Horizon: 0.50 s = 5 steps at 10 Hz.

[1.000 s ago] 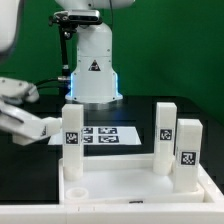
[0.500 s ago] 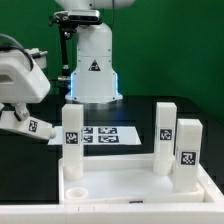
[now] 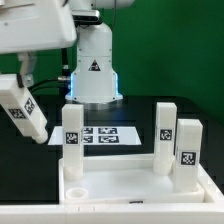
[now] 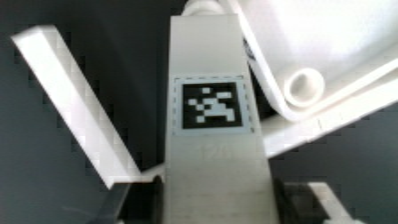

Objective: Assemble desk

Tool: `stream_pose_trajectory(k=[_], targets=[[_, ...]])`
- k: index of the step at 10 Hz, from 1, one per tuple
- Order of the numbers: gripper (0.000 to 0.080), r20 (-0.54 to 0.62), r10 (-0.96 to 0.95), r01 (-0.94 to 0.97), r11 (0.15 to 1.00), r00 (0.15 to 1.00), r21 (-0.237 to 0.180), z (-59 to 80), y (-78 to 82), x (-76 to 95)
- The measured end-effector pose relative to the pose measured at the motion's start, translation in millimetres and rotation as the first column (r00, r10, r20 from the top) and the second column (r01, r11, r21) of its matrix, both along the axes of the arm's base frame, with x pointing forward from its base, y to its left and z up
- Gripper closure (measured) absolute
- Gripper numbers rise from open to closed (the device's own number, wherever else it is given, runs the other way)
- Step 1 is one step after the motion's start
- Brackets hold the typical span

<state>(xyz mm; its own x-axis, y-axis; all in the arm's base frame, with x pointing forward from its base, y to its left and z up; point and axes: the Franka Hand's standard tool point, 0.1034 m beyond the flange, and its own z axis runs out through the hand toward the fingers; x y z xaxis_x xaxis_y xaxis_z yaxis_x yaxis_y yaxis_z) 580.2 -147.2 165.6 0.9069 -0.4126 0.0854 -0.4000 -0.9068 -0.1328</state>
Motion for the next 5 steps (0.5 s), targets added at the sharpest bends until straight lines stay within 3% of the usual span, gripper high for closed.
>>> stream_pose_trajectory(k=[3,5], targets=[[0.0515,0.179,-0.014,0.036,0.992,0.984,-0.120,0.6,-4.8,9.5],[0.0515,0.319,-0.032,0.078,0.988,0.947,-0.135,21.6,47.1,31.9]])
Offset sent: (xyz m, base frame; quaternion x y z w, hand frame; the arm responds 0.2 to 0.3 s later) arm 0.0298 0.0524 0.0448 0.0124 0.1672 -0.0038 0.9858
